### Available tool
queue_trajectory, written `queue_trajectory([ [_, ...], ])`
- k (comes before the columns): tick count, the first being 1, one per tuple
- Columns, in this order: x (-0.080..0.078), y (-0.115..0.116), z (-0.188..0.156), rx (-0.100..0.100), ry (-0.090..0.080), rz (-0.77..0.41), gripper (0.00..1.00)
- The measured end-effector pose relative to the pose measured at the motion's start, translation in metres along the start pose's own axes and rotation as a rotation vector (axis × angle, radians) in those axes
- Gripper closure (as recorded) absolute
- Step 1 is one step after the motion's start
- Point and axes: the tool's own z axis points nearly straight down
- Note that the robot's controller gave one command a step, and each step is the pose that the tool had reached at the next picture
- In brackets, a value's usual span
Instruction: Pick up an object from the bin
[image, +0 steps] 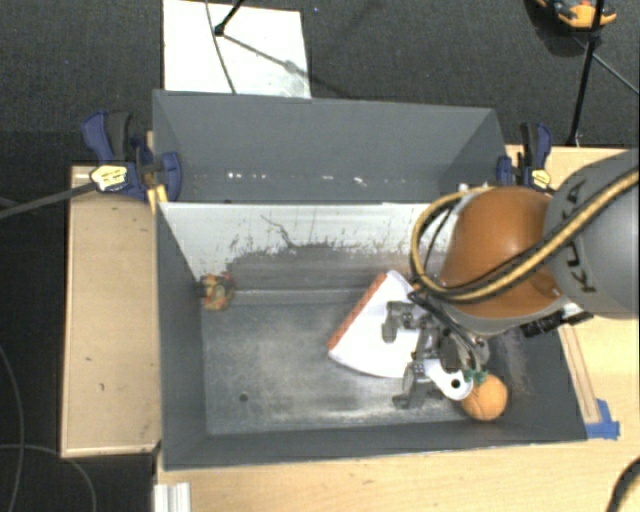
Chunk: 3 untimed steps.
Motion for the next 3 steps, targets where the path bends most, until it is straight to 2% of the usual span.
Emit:
queue_trajectory([
  [1,-0.002,0.000,-0.004,0.000,-0.008,0.001,0.00],
  [2,-0.006,-0.035,0.056,0.000,-0.013,0.085,0.00],
  [3,-0.007,-0.022,0.083,0.000,-0.005,0.185,0.00],
])
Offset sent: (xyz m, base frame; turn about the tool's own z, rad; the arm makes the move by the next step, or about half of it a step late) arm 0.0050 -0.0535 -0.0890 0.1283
